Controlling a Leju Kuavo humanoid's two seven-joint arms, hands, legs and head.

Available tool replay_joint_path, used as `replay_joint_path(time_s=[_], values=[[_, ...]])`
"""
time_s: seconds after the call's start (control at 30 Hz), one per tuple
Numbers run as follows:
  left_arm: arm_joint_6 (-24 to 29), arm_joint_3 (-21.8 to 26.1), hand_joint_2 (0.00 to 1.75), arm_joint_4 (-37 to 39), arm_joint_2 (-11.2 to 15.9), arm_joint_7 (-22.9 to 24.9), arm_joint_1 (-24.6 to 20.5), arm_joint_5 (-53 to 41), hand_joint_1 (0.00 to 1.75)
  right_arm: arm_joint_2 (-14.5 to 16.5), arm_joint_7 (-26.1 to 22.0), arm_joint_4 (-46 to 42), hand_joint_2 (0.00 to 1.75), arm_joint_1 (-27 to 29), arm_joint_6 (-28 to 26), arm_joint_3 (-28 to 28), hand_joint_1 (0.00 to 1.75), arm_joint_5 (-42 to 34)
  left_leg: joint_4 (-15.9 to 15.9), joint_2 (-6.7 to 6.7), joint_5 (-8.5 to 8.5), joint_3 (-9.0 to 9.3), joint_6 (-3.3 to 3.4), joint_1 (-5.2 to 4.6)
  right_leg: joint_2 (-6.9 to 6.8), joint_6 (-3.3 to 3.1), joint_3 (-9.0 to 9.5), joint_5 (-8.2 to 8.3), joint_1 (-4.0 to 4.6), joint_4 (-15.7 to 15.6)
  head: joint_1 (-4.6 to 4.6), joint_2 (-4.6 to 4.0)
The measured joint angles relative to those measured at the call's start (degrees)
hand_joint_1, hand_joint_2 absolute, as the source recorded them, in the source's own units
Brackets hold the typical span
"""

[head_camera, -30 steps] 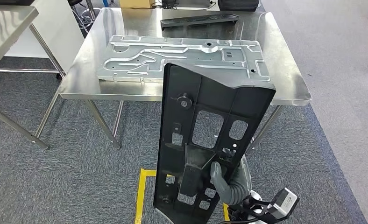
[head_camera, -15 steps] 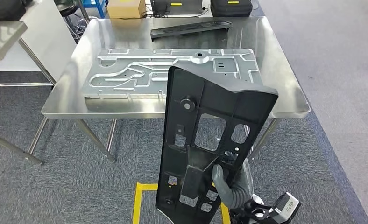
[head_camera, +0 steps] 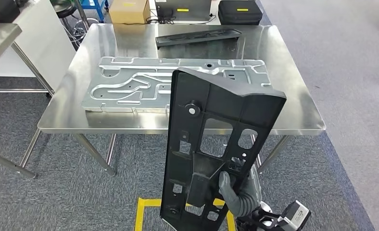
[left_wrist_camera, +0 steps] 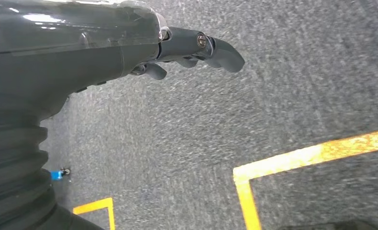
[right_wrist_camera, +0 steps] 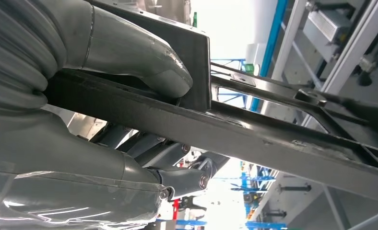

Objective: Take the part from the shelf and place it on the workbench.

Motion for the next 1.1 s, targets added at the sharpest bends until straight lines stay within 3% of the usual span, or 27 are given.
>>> replay_joint_path(time_s=[0.07,0.1,0.13,0.2,0.27,0.4,0.47,0.53,0.6,0.63,0.67,0.73,0.8,0.9,0.97,1.0,1.07,1.1], values=[[0.0,0.0,1.75,0.0,0.0,0.0,0.0,0.0,0.0,0.0,0.0,0.0,1.75,0.1,0.0,0.0,1.75,0.0,0.0,-0.06,-0.72,0.53,-0.06,0.06,-0.08,0.5,-4.48,-2.27,-0.41,5.1,-0.01,0.0],[0.0,0.0,1.75,0.0,0.0,0.0,0.1,0.0,0.0,0.0,0.0,0.0,1.75,0.1,0.0,0.0,1.75,0.0,0.0,-0.08,-1.16,1.01,-0.19,0.13,-0.14,0.66,-5.45,-1.94,-0.59,5.0,-0.01,0.0],[0.0,0.0,1.75,0.0,-0.1,0.0,0.2,0.0,0.0,-0.1,0.0,0.0,1.75,0.1,0.0,0.0,1.75,0.0,0.0,-0.12,-1.66,1.64,-0.38,0.21,-0.21,0.79,-5.5,-0.42,-0.77,3.1,0.0,0.0],[0.0,0.0,1.75,0.0,-0.1,0.0,0.4,0.0,0.0,-0.1,0.0,0.0,1.75,0.1,0.0,0.0,1.75,0.0,0.0,-0.13,-2.75,3.02,-0.85,0.35,-0.36,0.87,-3.63,5.23,-0.99,-4.1,0.0,0.0],[0.0,0.0,1.75,0.0,-0.1,0.0,0.3,0.0,0.0,-0.1,0.0,0.0,1.75,0.1,0.0,0.0,1.75,0.0,-0.1,-0.17,-3.71,3.85,-1.55,0.34,-0.54,0.24,-2.35,8.31,-0.75,-8.9,0.05,0.0],[0.0,0.0,1.75,0.0,-0.1,0.0,-0.1,-0.2,0.0,-0.1,-0.2,-0.1,1.75,0.2,0.0,0.0,1.75,0.0,1.9,-0.05,-4.1,4.5,-3.0,0.36,-0.4,-1.83,-0.84,8.01,-0.61,-10.0,0.05,0.0],[0.0,0.0,1.75,0.0,-0.1,0.0,-0.3,-0.3,0.0,-0.1,-0.3,-0.1,1.75,0.2,-0.1,0.0,1.75,0.0,6.3,0.03,-5.26,2.24,-3.24,0.48,-0.45,-2.47,0.45,7.36,-0.66,-10.3,0.03,0.0],[0.0,0.0,1.75,0.0,-0.2,0.0,-0.4,-0.3,0.0,-0.1,-0.4,-0.1,1.75,0.2,-0.1,0.0,1.75,0.0,12.9,0.04,-7.91,-2.48,-3.38,0.49,-0.51,-2.79,1.29,6.53,-0.58,-10.3,0.02,0.0],[0.0,0.0,1.75,0.0,-0.2,0.1,-0.2,-0.3,0.0,-0.1,-0.5,-0.1,1.75,0.3,-0.1,0.0,1.75,0.0,16.6,0.05,-10.2,-6.57,-3.64,0.51,-0.38,-2.88,2.29,5.54,-0.54,-10.3,0.03,0.0],[0.0,0.0,1.75,0.0,-0.2,0.1,-0.1,-0.3,0.0,-0.1,-0.5,-0.1,1.75,0.3,-0.1,0.0,1.75,0.0,15.9,0.06,-10.02,-7.4,-3.72,0.52,-0.29,-2.81,2.98,5.02,-0.55,-10.3,0.03,0.0],[0.0,0.0,1.75,0.0,-0.2,0.1,0.0,-0.3,0.0,-0.1,-0.5,-0.1,1.75,0.4,-0.1,0.0,1.75,0.0,13.6,0.06,-8.41,-7.48,-3.76,0.53,-0.21,-2.67,3.81,4.43,-0.57,-10.2,0.03,0.0],[0.0,0.0,1.75,0.0,-0.2,0.0,0.1,-0.3,0.0,-0.1,-0.6,0.0,1.75,0.4,-0.1,0.0,1.75,0.1,6.9,0.13,-1.76,-6.85,-3.41,0.45,-0.19,-2.26,5.36,3.13,-0.54,-10.0,0.04,0.0],[-0.1,0.0,1.75,0.0,-0.2,-0.6,0.2,-0.3,0.0,-0.1,-0.8,0.1,1.75,0.1,-0.5,0.0,1.75,1.3,3.3,0.22,2.63,-6.56,-2.7,0.21,-0.15,-1.63,6.02,1.93,-0.32,-9.8,0.04,0.0],[-1.1,0.0,1.75,0.0,-0.2,-1.9,-0.1,0.0,0.0,-0.9,0.6,0.1,1.75,-3.3,-3.0,-0.1,1.75,7.6,3.0,0.21,2.91,-6.44,-1.61,0.11,-0.1,-0.64,6.27,1.03,-0.28,-9.9,0.04,0.0],[-1.8,0.0,1.75,0.0,-0.2,-2.8,-0.6,0.7,0.0,-2.3,3.3,0.2,1.75,-8.5,-4.4,-0.4,1.75,12.0,2.4,0.25,2.81,-6.06,-1.0,0.31,-0.24,-0.01,5.07,-0.32,-0.44,-7.5,0.04,0.0],[-2.0,0.0,1.75,0.0,-0.2,-3.2,-0.9,0.9,0.0,-3.4,5.2,0.6,1.75,-12.2,-4.8,-0.7,1.75,13.4,2.2,0.32,2.72,-5.88,-0.77,0.34,-0.33,0.26,3.32,-1.62,-0.53,-4.4,0.04,0.0],[-2.1,0.0,1.75,0.0,-0.2,-3.8,-1.6,1.3,0.0,-6.0,10.1,3.4,1.75,-22.6,-5.2,-1.5,1.75,15.5,2.2,0.59,2.47,-5.73,-0.42,0.2,-0.38,0.6,-2.03,-4.12,-0.58,3.6,0.04,0.0],[-2.1,0.0,1.75,0.0,-0.2,-4.0,-1.9,1.4,0.0,-7.4,12.2,5.4,1.75,-27.9,-5.4,-2.0,1.75,16.2,2.2,0.68,2.34,-5.61,-0.27,0.12,-0.4,0.65,-4.24,-4.14,-0.59,6.2,0.04,0.0]])
